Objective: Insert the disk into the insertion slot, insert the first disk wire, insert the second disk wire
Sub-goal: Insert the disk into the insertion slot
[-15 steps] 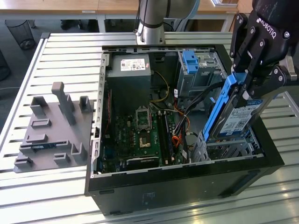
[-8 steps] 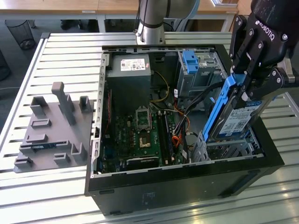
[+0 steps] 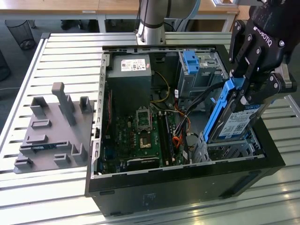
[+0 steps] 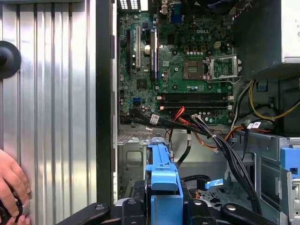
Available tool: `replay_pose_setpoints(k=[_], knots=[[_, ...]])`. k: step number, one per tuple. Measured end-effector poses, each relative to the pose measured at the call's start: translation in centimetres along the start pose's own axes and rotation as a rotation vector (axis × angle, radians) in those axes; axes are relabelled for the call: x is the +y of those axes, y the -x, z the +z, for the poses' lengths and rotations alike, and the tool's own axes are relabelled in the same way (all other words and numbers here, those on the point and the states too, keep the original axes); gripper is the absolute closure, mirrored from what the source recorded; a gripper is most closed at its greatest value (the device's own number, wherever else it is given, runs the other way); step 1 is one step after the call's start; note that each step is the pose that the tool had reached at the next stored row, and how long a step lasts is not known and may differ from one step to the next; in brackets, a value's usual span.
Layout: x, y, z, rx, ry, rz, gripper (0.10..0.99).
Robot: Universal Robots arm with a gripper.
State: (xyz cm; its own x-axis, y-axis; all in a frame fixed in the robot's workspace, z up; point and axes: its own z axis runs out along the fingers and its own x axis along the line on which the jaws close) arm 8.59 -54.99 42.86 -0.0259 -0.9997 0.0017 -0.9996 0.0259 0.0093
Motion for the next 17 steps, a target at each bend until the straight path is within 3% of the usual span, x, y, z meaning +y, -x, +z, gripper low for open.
replay_pose_setpoints(k=[17], knots=[[-0.01,0.00,1.25,-0.0001,0.000,0.000,0.722]])
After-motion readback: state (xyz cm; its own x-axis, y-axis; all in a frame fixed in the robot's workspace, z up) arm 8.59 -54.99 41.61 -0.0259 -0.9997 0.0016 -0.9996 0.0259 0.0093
